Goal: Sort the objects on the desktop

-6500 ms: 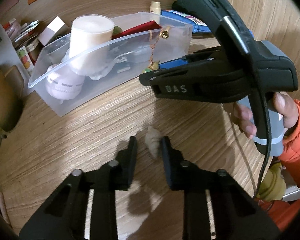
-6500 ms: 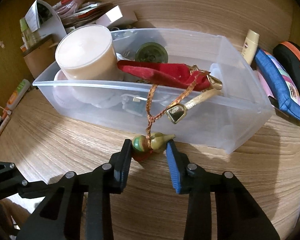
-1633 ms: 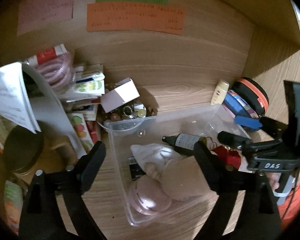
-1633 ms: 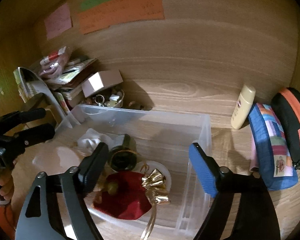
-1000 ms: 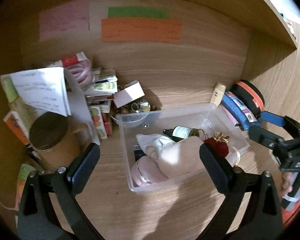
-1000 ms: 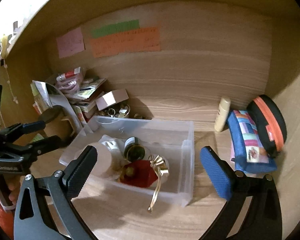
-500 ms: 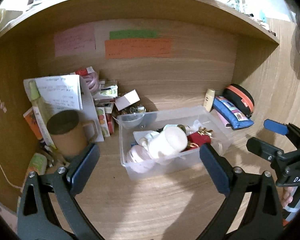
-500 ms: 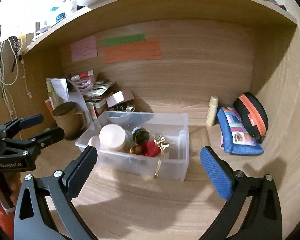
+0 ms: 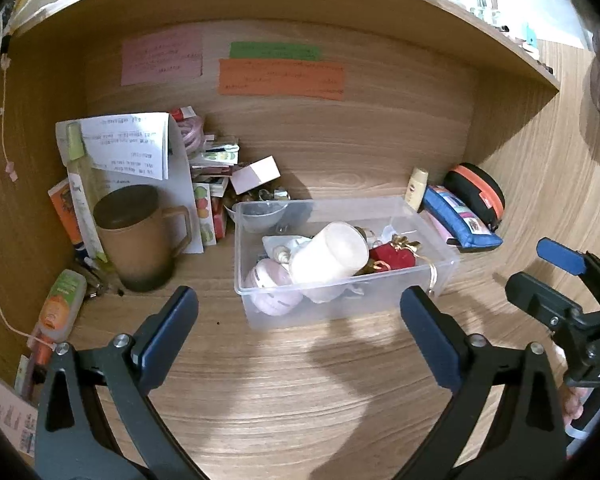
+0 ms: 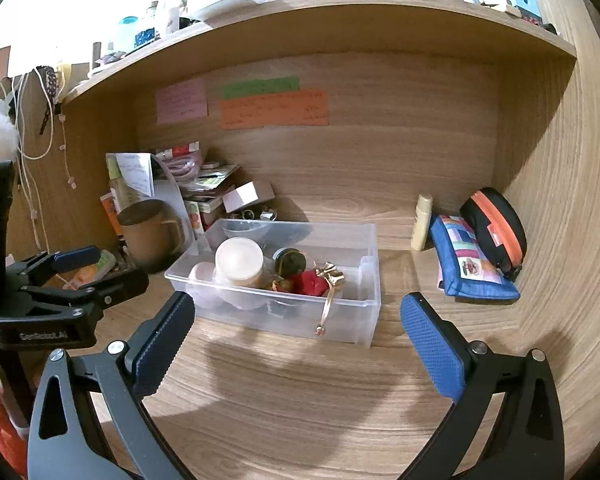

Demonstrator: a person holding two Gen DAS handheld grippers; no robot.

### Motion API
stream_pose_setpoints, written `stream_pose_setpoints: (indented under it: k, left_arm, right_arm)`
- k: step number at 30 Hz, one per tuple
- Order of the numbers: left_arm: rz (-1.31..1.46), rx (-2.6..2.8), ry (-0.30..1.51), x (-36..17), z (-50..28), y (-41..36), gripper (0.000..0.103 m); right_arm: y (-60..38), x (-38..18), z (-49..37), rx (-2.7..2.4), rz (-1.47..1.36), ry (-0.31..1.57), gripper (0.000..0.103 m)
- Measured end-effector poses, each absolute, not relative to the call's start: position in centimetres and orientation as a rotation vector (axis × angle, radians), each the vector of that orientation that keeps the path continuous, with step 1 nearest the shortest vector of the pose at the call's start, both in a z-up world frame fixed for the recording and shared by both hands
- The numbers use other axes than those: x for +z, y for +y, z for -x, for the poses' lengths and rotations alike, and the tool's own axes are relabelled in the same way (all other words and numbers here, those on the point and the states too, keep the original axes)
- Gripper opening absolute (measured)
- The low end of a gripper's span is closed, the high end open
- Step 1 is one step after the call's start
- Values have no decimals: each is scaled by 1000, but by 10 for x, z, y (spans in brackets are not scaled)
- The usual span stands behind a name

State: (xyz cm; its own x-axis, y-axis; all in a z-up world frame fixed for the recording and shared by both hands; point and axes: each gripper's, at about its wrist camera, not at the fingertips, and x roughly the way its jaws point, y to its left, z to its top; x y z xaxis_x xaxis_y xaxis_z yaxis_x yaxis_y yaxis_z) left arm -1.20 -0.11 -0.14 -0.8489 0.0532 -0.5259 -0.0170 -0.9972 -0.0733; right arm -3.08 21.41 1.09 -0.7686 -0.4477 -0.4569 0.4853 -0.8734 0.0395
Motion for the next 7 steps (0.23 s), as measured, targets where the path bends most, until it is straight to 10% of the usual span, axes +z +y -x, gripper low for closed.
stream_pose_setpoints:
  k: [7]
  left_arm:
    - [833,2985,-92,-1,17,-1,102]
  right_arm:
    - [210,4,45,-2543,-670,112,103]
